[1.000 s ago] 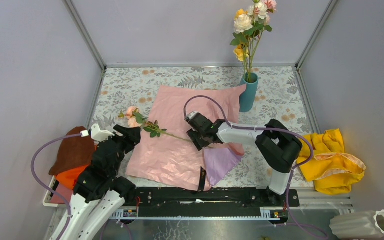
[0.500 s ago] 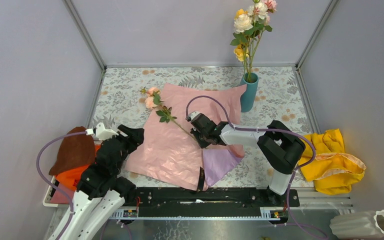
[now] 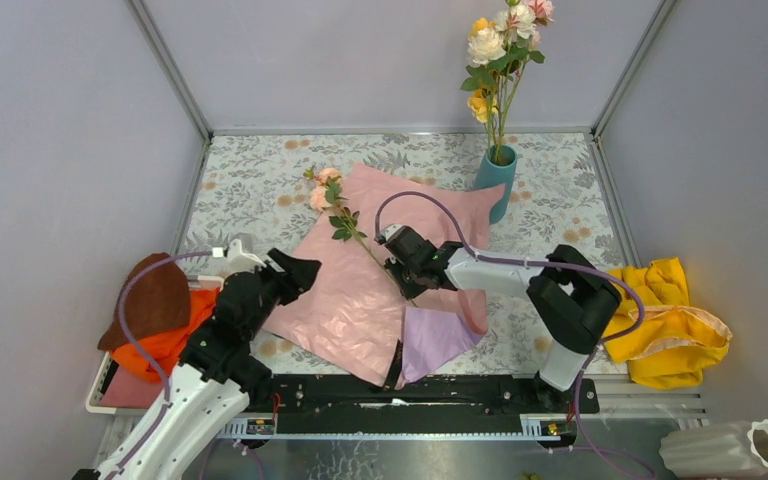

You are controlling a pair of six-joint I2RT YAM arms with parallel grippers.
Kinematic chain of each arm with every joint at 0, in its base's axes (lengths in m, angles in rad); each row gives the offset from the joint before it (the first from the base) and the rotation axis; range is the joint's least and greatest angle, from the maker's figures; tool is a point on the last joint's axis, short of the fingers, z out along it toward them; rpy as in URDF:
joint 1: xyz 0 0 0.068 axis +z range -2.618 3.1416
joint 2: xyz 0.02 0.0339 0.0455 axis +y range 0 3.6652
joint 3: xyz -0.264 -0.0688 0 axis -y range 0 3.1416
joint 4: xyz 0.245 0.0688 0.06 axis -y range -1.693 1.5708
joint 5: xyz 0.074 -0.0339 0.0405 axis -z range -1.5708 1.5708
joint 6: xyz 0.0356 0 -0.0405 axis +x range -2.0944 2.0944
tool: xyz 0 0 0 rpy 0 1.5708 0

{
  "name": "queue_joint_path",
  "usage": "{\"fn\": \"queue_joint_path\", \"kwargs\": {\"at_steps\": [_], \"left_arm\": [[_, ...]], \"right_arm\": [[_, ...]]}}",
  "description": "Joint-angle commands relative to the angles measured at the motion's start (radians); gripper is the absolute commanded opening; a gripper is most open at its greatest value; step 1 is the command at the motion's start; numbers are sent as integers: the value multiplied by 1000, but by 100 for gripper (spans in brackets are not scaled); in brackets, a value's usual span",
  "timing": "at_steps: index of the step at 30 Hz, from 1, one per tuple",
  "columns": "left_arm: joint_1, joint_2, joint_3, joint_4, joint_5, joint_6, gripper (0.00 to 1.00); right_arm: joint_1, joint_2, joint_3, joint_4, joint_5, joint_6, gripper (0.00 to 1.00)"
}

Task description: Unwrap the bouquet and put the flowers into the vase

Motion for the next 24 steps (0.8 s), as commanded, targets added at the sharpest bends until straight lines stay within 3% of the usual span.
{"fn": "queue_joint_path", "kwargs": {"at_steps": [1, 11, 24], "left_arm": [[-3, 60, -80, 259, 166, -50, 69], [-3, 273, -176, 615, 308, -124, 69], [-3, 615, -223, 931, 408, -177, 67]], "right_arm": [[-2, -130, 33, -37, -53, 30, 0], [0, -281, 0, -18, -182, 65, 0], [35, -284, -1, 37, -226, 107, 0]]}}
